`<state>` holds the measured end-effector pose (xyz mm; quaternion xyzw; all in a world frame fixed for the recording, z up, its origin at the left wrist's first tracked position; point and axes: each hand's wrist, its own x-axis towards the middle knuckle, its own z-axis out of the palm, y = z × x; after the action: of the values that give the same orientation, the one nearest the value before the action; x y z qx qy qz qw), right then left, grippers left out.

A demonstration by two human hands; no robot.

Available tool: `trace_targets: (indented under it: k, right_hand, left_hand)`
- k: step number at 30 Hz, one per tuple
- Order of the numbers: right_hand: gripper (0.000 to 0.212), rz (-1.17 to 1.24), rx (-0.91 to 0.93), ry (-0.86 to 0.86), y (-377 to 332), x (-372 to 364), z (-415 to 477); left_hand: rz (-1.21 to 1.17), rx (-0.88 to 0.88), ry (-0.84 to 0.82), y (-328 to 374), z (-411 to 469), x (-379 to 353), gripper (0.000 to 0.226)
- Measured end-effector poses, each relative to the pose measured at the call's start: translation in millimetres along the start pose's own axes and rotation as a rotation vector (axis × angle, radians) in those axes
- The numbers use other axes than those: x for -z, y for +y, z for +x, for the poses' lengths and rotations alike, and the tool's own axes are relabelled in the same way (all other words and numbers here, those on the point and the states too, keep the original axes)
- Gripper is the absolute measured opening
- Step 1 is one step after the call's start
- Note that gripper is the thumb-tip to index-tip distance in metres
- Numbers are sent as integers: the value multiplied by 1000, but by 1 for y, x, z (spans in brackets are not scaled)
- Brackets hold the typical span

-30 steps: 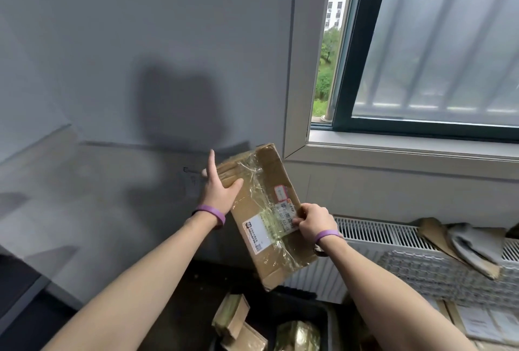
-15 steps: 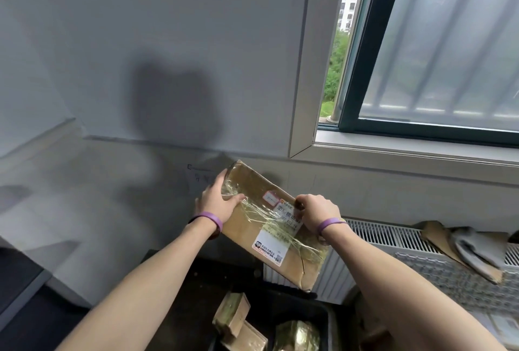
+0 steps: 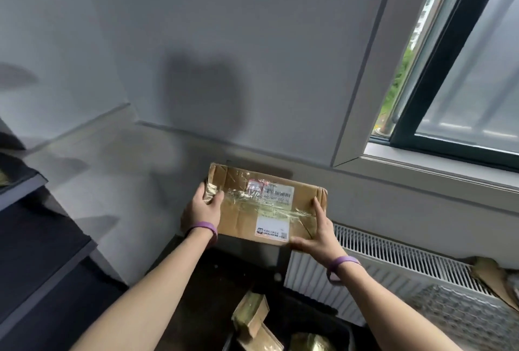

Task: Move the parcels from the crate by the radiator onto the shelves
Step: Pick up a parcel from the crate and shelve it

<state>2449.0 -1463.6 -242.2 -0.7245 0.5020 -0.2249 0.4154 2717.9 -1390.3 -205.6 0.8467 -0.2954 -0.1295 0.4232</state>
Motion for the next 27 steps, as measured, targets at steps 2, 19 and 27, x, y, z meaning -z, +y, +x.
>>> trace_targets:
  k: [2,19,27]
  right_hand:
    - [135,11,58,-46,-9,-8,6]
    - [127,154,517,-427,-102,-71,5]
    - [127,78,664,-698,-156,-149,-35]
  left_hand:
    - [-77,17,15,-8,2,12,57]
    - [-183,146,-2,-95,-119,156,136]
    - [-98,288,289,-132,-200,232,139]
